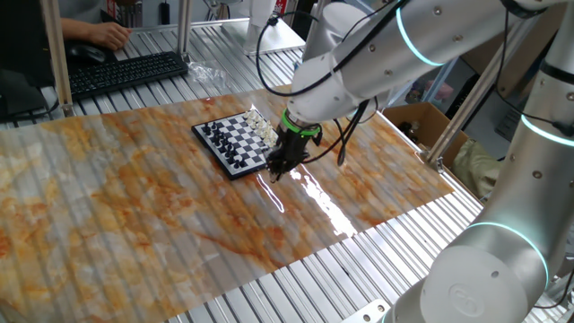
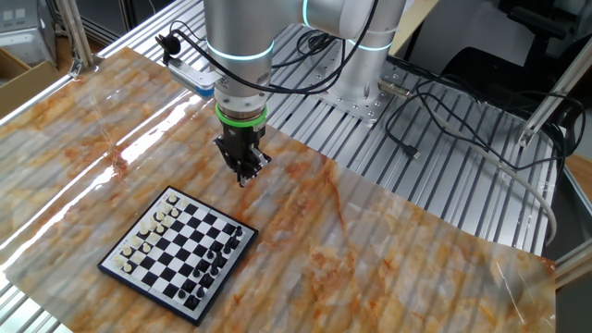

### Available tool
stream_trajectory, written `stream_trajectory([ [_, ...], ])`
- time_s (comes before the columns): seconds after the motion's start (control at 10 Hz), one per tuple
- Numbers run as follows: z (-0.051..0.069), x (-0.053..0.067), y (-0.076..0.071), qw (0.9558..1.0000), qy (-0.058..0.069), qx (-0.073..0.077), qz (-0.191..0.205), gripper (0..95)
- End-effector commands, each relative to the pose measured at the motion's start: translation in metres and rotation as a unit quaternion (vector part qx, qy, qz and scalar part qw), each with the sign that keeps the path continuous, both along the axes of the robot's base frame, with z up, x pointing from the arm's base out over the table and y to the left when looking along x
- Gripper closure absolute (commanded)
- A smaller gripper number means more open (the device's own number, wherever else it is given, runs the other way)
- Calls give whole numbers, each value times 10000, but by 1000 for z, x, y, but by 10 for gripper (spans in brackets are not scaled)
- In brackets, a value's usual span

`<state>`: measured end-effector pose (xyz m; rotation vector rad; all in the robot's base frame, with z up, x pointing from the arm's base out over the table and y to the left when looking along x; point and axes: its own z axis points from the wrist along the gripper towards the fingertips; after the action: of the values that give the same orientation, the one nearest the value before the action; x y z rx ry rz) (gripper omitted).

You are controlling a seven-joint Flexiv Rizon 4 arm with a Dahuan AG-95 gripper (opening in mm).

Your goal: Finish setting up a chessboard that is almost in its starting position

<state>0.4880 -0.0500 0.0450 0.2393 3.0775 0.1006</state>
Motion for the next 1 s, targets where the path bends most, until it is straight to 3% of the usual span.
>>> stream_trajectory([
  [0.1,3,4,4,10000,8,-28,-44,950],
  [1.0,23,49,22,9997,210,-81,-125,950],
])
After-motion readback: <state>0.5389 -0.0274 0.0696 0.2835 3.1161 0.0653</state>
